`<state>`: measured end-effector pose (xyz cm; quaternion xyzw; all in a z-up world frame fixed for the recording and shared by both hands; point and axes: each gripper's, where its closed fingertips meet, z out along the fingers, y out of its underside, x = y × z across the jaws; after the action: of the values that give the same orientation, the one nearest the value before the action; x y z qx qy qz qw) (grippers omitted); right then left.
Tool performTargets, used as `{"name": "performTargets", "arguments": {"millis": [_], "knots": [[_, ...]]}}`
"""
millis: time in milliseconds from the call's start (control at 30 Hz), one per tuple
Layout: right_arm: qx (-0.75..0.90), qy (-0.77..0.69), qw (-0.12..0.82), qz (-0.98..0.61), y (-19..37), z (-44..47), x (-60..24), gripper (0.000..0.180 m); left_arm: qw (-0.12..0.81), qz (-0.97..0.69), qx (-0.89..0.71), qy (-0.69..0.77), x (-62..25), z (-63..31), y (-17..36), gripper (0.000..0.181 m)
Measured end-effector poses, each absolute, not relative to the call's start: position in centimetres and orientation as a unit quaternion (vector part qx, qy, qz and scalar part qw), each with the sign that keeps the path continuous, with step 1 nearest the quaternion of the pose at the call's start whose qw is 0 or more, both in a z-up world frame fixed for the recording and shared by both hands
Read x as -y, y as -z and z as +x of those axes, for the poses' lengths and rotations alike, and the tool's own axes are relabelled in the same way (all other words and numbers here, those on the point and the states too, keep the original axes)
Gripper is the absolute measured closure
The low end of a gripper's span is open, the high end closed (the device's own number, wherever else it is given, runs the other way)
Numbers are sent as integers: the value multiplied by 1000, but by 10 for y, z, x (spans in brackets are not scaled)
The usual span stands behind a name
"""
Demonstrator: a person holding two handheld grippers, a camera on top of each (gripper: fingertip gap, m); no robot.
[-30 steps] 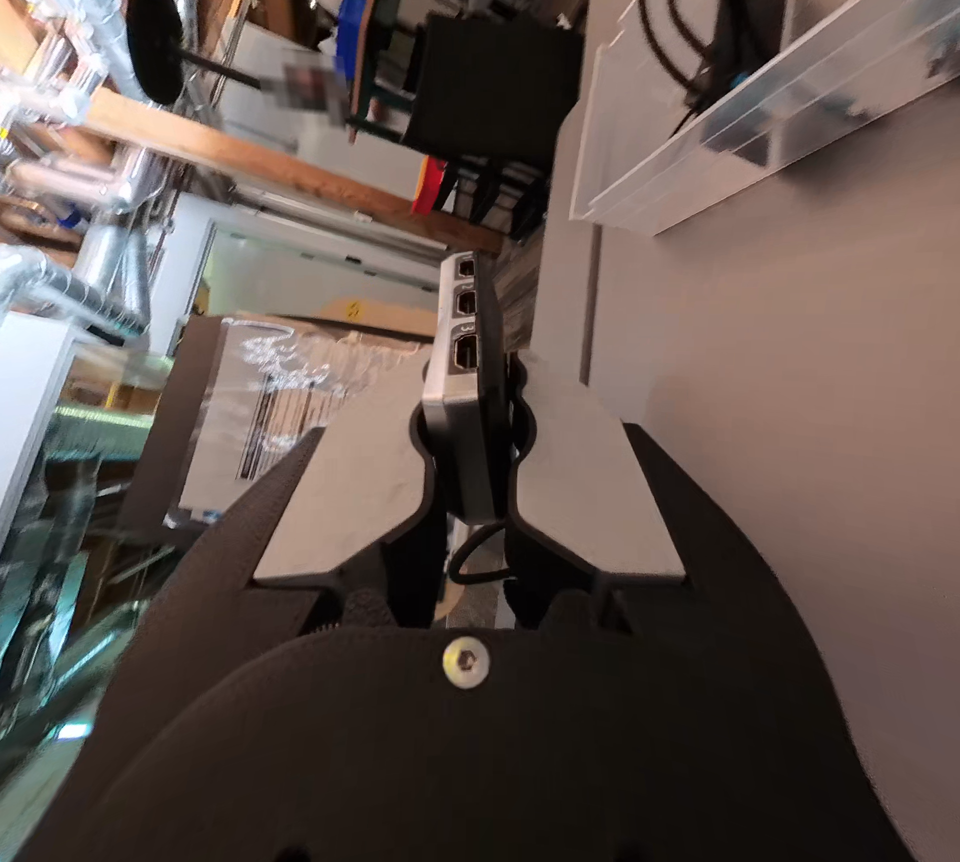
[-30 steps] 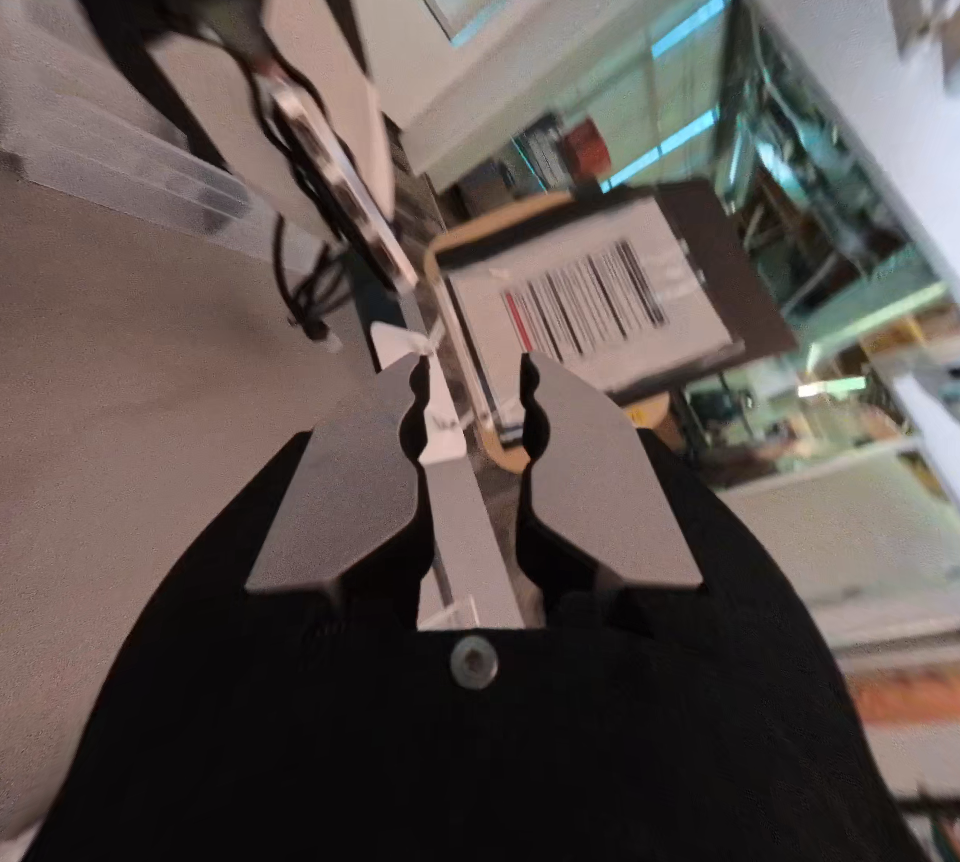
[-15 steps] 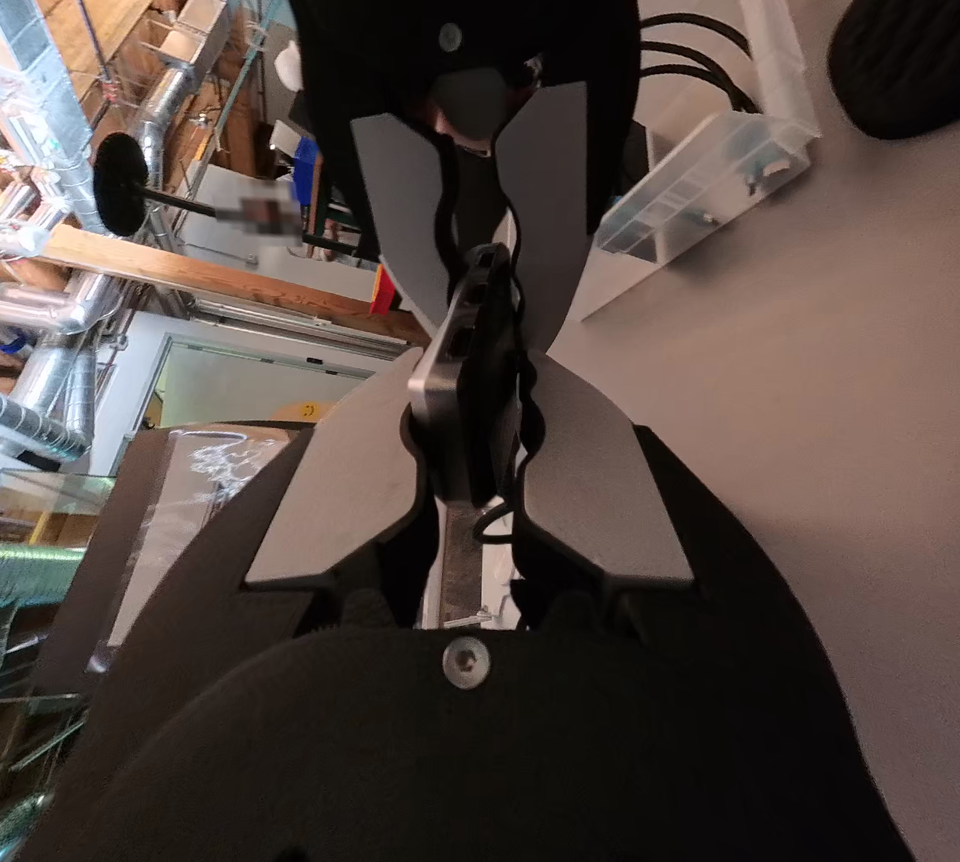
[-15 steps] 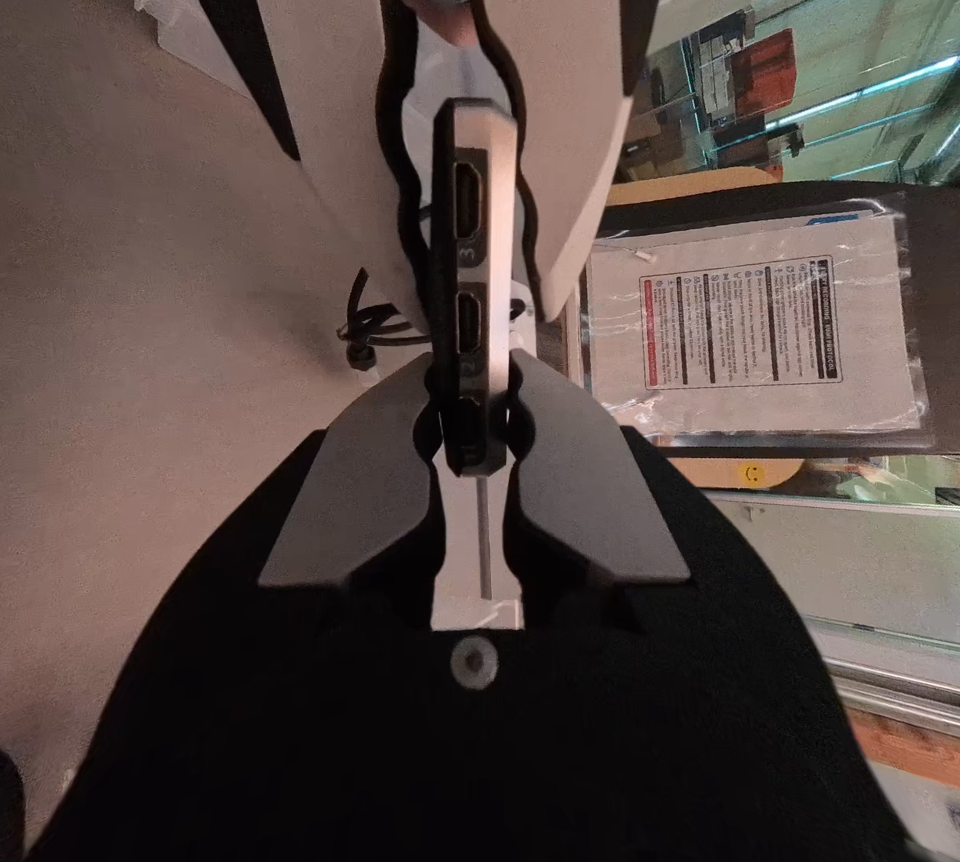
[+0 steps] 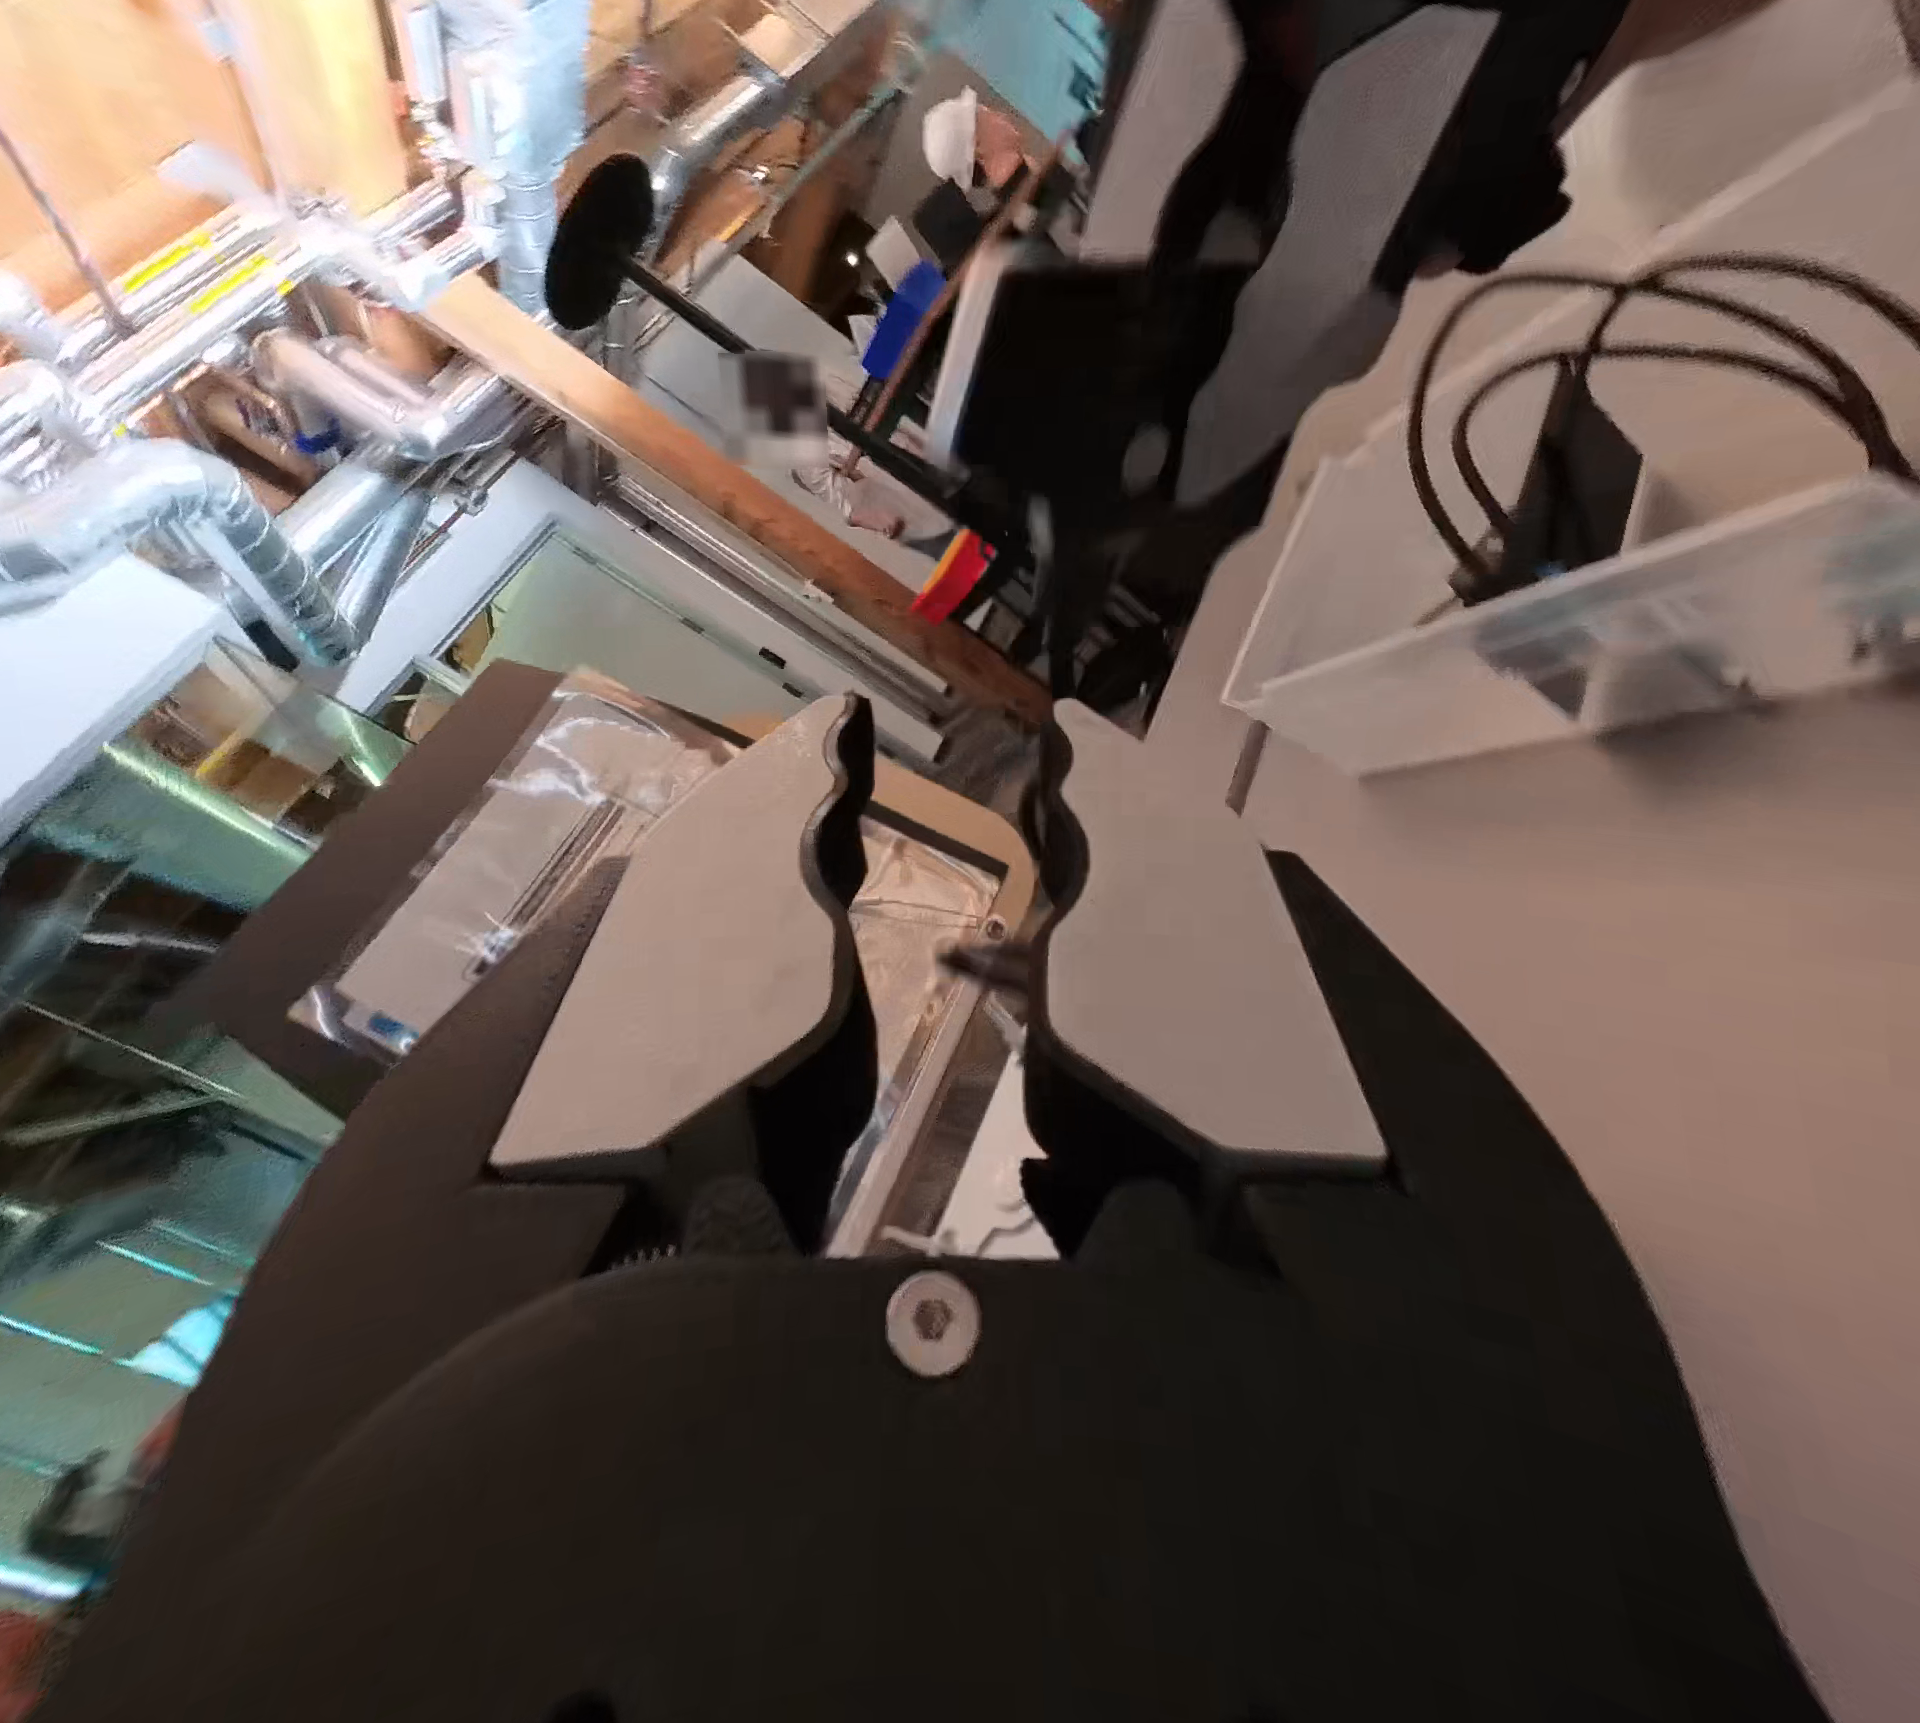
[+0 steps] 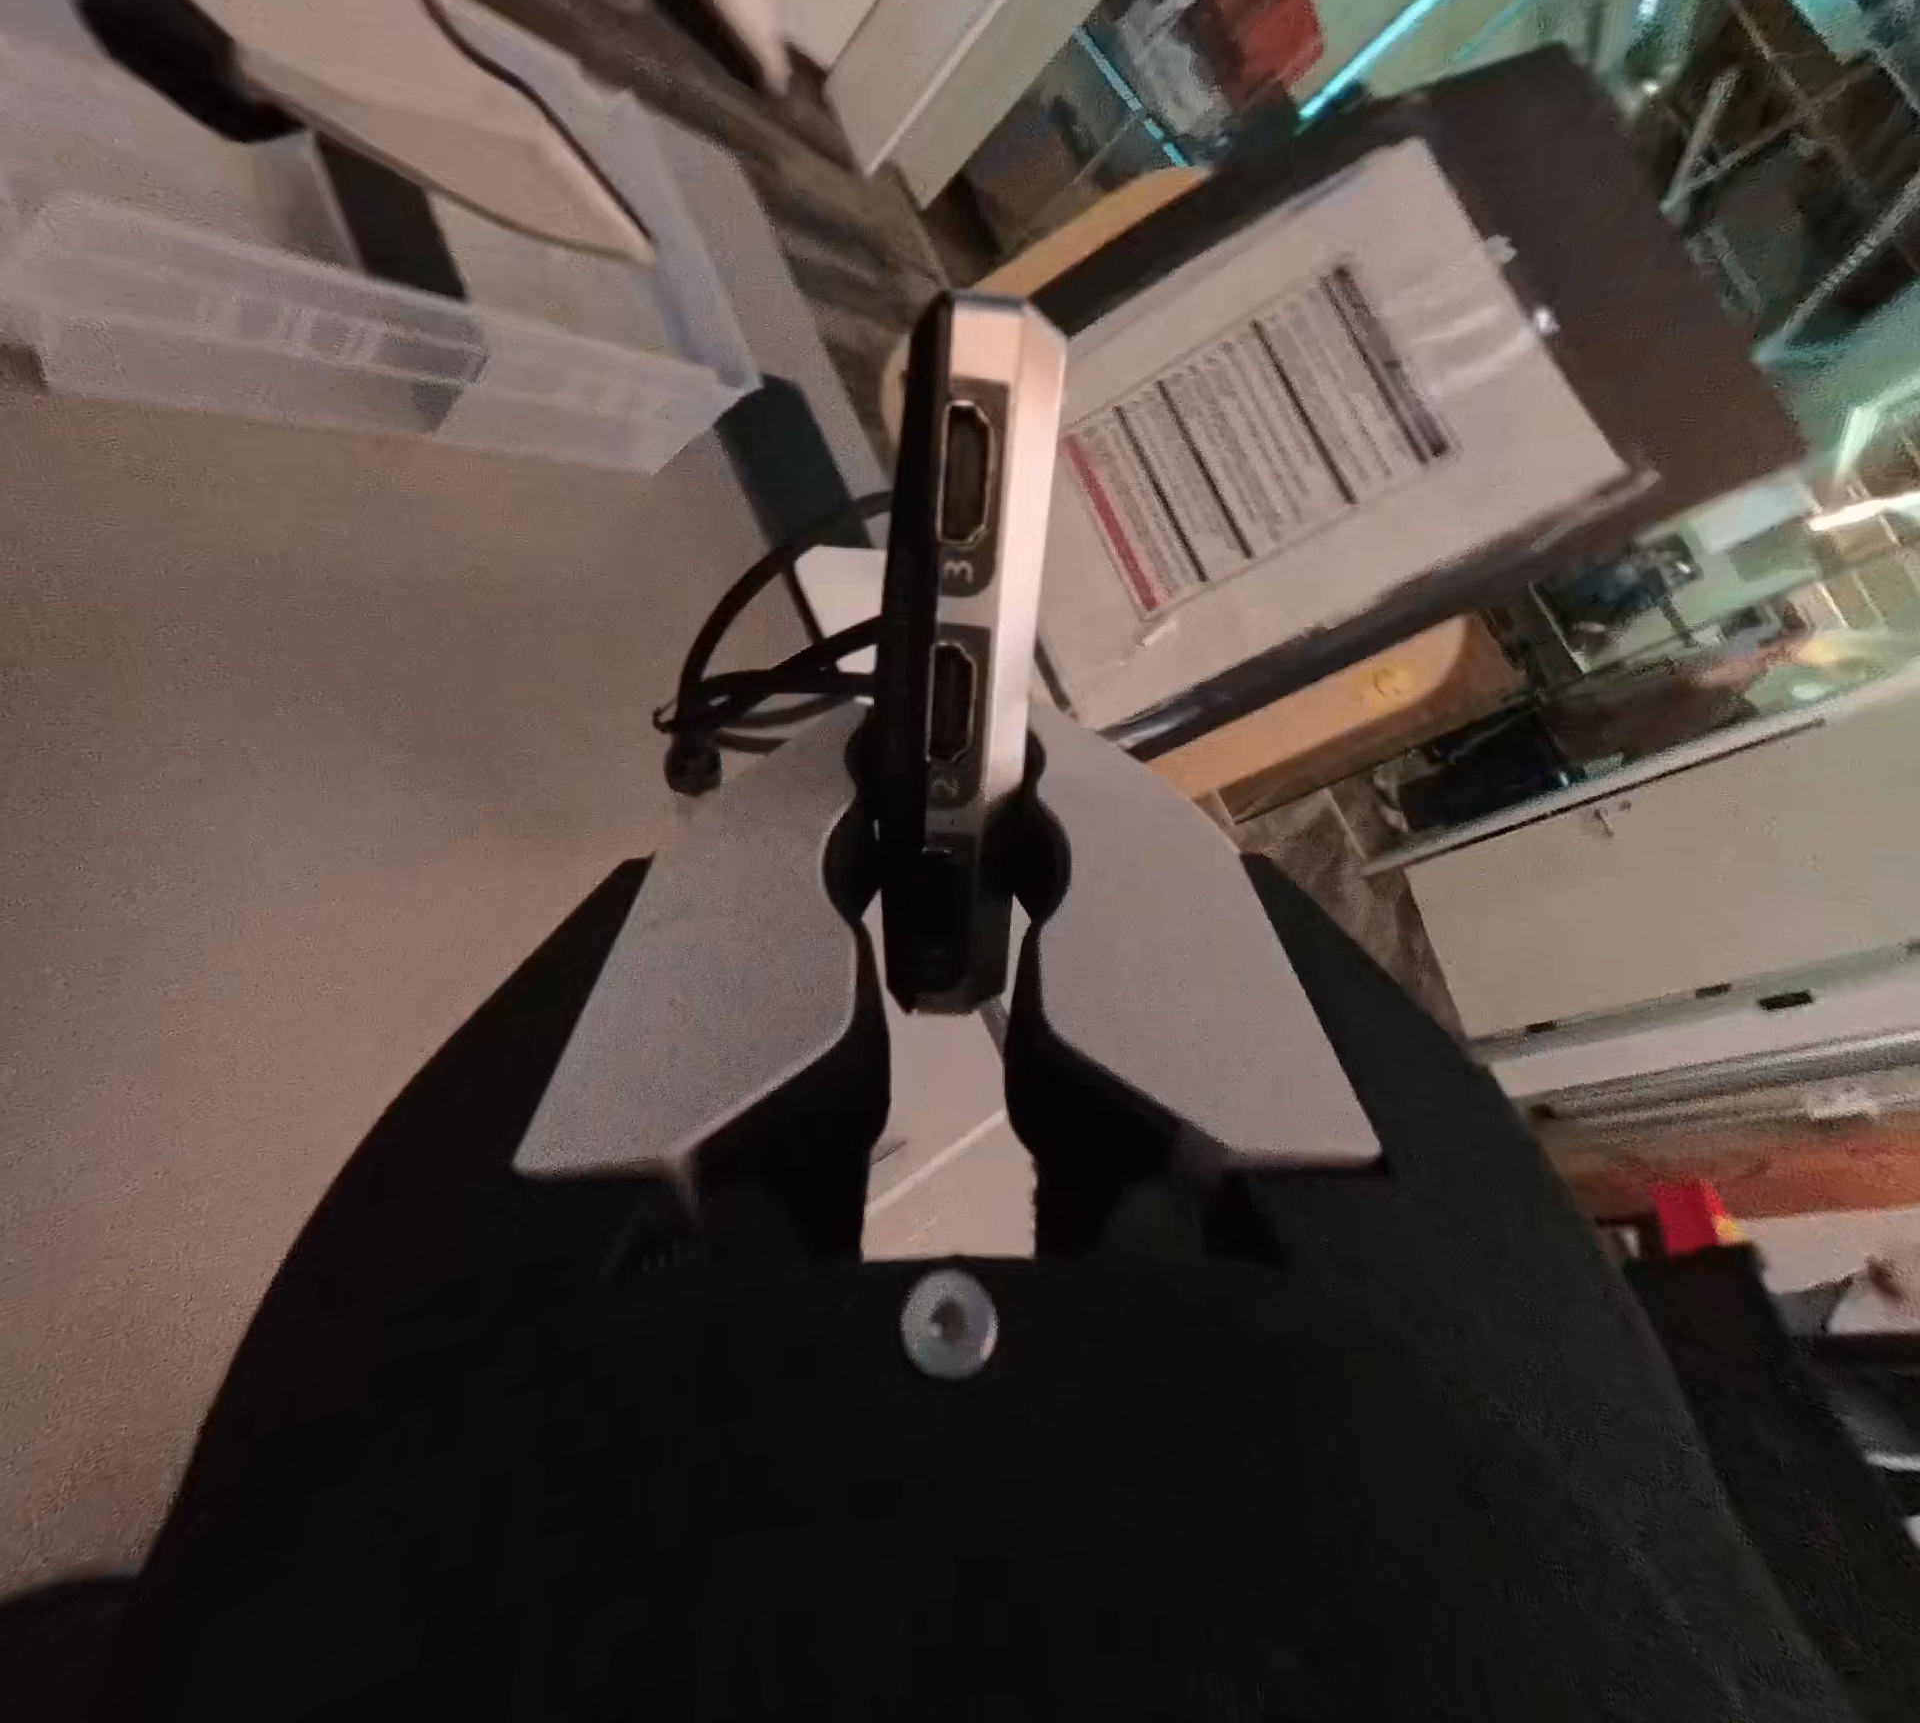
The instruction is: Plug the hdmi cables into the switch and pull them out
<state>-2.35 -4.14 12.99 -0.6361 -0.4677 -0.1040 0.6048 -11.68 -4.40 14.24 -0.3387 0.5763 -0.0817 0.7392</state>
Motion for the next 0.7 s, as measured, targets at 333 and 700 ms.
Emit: {"name": "performTargets", "arguments": {"millis": [333, 700], "knots": [[164, 99, 699, -689, -165, 172, 53, 157, 749, -366, -541, 116, 35, -140, -162, 162], [17, -32, 548, -836, -59, 205, -15, 157, 716, -394, -566, 111, 29, -131, -145, 162]]}}
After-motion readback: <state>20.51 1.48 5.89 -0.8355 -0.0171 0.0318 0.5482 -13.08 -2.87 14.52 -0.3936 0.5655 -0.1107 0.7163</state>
